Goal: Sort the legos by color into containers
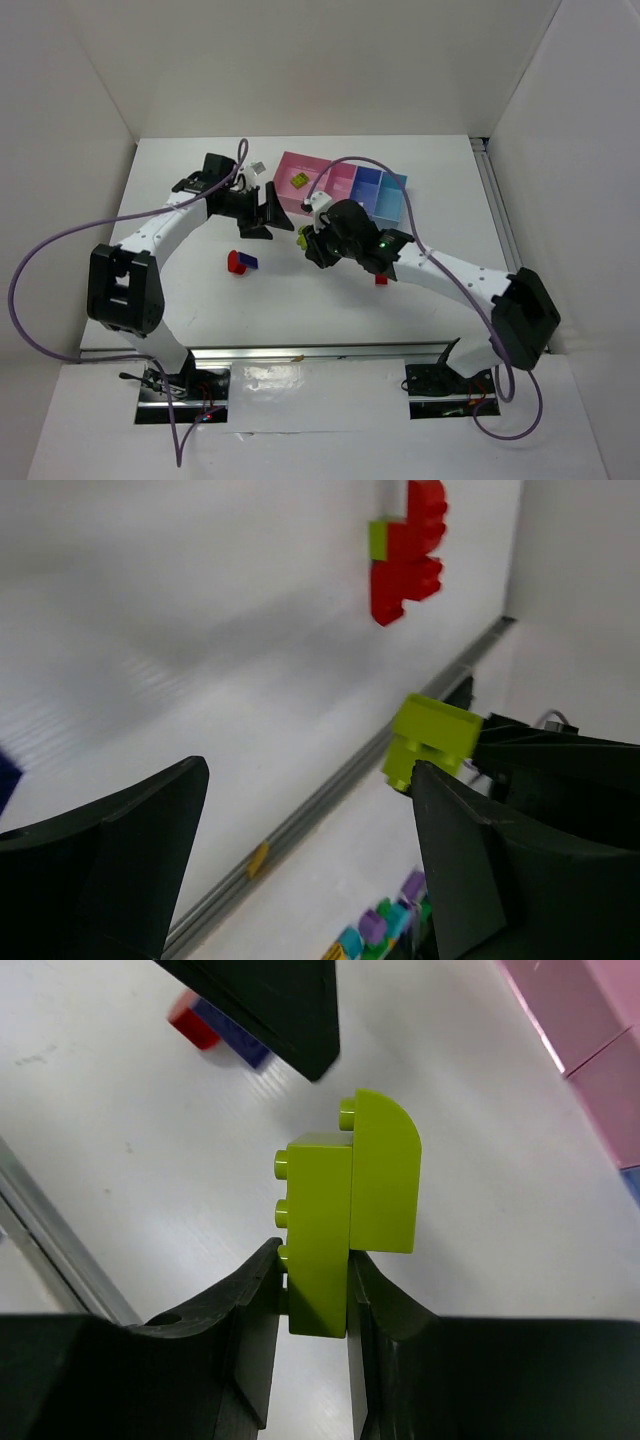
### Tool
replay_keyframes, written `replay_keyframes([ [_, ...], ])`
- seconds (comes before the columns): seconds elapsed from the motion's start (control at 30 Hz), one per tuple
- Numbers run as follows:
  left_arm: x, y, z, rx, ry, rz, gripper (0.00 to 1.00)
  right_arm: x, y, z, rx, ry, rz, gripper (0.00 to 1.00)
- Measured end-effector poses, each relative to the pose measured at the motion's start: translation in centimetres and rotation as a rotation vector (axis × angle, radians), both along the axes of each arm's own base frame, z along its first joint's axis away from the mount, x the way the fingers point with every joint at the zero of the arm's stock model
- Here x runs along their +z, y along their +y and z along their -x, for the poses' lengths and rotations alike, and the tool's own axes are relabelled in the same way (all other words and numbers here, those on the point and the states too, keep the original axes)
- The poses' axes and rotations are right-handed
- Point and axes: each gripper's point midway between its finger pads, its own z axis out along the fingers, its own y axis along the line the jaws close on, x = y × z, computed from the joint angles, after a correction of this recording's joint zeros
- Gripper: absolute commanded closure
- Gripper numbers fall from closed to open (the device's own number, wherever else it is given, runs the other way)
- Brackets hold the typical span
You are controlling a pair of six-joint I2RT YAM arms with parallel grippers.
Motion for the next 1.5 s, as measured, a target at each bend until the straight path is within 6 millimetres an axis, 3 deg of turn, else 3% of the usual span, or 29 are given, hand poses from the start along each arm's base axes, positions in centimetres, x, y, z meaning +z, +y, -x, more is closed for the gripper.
replay_keyframes([
  [0.1, 0.2, -1.3, 0.3, -0.071, 0.049, 0.113, 0.06, 3.0, -0.3, 0.4, 0.000, -0.046, -0.054, 1.00],
  [0.17, 0.6, -2.0, 0.7, -0.111, 0.069, 0.176, 0.06, 3.5, -0.7, 0.7, 0.000, -0.048, -0.056, 1.00],
  [0.4, 3.1, -3.5, 0.8, -0.201, 0.009, 0.348, 0.09, 2.6, -1.5, 1.2, -0.010, -0.018, -0.013, 1.00],
  [0.6, 2.4, -4.2, 1.8, -0.233, 0.035, 0.401, 0.09, 2.5, -1.8, 1.1, -0.022, -0.020, -0.003, 1.00],
  [0.8, 2.9, -6.9, 3.6, -0.330, 0.031, 0.425, 0.09, 2.9, -2.0, 1.2, -0.026, -0.024, -0.009, 1.00],
  [0.97, 2.7, -7.8, 3.3, -0.346, 0.024, 0.443, 0.10, 2.9, -2.0, 1.3, -0.026, -0.021, -0.007, 1.00],
  [1.17, 1.5, -8.4, 3.0, -0.347, 0.062, 0.446, 0.29, 2.9, -2.0, 1.3, -0.026, -0.021, -0.007, 1.00],
  [1.4, 2.3, -9.3, 3.1, -0.391, 0.029, 0.465, 0.50, 2.8, -2.1, 1.4, -0.025, -0.015, -0.002, 1.00],
  [1.5, 2.6, -9.5, 3.1, -0.398, 0.021, 0.473, 0.50, 2.8, -2.1, 1.4, -0.025, -0.015, 0.000, 1.00],
])
